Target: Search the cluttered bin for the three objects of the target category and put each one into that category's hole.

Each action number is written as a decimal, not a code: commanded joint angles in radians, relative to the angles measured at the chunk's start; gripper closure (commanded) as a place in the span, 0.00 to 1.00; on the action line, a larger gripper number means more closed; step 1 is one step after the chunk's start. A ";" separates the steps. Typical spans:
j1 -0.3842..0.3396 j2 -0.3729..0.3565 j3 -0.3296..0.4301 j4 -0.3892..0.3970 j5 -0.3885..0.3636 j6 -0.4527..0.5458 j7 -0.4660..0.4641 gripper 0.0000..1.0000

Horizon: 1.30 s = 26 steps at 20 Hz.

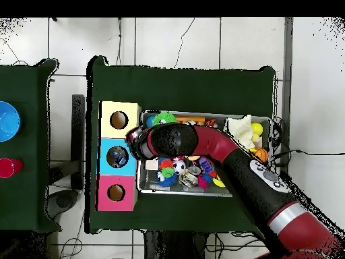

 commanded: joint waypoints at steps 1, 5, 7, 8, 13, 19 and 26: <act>0.027 -0.280 -0.048 -0.114 0.005 0.393 -0.121 1.00; 0.052 -0.317 -0.068 -0.208 -0.043 0.577 -0.142 1.00; 0.061 -0.319 -0.070 -0.251 -0.069 0.647 -0.151 1.00; 0.065 -0.324 -0.070 -0.268 -0.082 0.676 -0.155 1.00; 0.083 -0.249 -0.075 -0.337 -0.280 0.566 -0.265 1.00; 0.110 -0.153 -0.098 -0.336 -0.692 0.194 -0.319 1.00; 0.086 -0.083 -0.116 -0.325 -0.947 -0.054 -0.379 1.00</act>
